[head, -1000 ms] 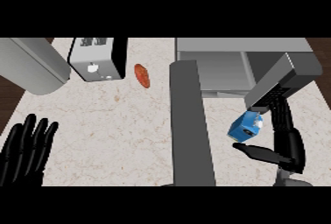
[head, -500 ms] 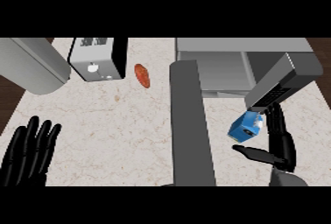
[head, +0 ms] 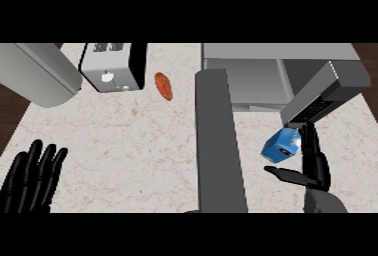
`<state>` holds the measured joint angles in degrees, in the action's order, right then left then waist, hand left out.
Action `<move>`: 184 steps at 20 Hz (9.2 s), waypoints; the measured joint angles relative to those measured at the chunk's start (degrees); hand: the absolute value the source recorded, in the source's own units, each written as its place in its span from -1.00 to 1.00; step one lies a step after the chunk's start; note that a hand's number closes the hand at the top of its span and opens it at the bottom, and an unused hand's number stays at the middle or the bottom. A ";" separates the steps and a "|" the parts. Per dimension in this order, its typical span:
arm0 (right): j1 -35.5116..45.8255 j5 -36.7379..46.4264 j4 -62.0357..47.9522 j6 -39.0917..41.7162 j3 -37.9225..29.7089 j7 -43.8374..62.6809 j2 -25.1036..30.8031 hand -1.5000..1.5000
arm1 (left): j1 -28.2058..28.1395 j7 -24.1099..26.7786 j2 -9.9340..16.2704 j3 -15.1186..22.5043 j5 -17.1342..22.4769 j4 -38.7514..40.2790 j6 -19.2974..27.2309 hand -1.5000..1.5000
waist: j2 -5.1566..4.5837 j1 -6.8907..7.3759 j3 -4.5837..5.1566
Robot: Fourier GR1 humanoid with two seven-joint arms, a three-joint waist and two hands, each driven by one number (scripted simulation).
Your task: Pick up the milk, place it into the microwave and close the microwave
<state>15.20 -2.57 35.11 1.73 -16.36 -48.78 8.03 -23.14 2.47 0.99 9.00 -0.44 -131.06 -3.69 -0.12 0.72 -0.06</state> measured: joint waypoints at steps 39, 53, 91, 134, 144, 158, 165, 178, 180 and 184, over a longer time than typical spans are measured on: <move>-6.61 4.91 21.48 -3.51 15.84 0.86 -7.04 1.00 | -2.49 0.74 1.12 -6.78 6.32 0.96 -3.24 -1.00 | 0.26 -0.47 0.12; 18.91 11.13 3.16 -20.29 11.33 14.42 -4.97 1.00 | -0.86 0.58 2.43 -9.95 8.91 2.86 -5.80 -1.00 | -0.28 0.80 0.03; 44.89 20.73 -29.37 -38.86 7.76 15.67 3.16 -1.00 | 2.81 0.52 2.93 -8.18 3.62 5.41 -6.36 -1.00 | -1.93 4.54 -0.14; 32.24 10.09 -23.00 -13.72 -1.31 2.00 4.47 -1.00 | -3.16 1.85 -0.39 -0.30 -2.15 2.99 -4.28 -1.00 | 0.50 0.74 0.60; 21.14 7.92 -20.73 -7.84 -1.08 -1.60 0.79 -1.00 | -3.15 1.52 0.23 0.21 -1.74 3.18 -4.69 -1.00 | 0.36 -0.31 0.22; 2.18 4.52 -9.91 5.85 1.79 -7.12 -1.53 -1.00 | 1.75 0.22 3.97 5.01 -1.12 8.08 -11.94 1.00 | 0.34 -1.30 0.10; -9.80 2.89 3.24 8.63 4.87 -7.07 -1.91 -1.00 | 8.94 -1.04 2.41 7.00 -3.40 14.91 -11.86 1.00 | 0.39 -1.53 0.21; -26.38 -1.79 21.05 12.05 7.43 -4.61 0.92 -1.00 | 22.87 -7.10 -0.24 16.77 -7.02 28.64 -15.99 1.00 | 0.22 -1.70 0.10; -28.37 -2.50 23.46 12.40 7.96 -4.36 0.88 -1.00 | 25.09 -5.93 -0.62 19.22 -7.74 31.79 -14.59 1.00 | 0.23 -1.68 0.10; -32.55 -3.92 28.81 13.58 8.78 -3.85 2.36 -1.00 | 30.43 -2.53 -1.01 24.58 -9.81 38.80 -9.31 1.00 | 0.24 -1.93 0.10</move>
<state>-17.36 -6.49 63.92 15.31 -7.58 -52.63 10.39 7.29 -0.06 -0.02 33.58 -10.26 -92.26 -13.00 0.12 -1.21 0.04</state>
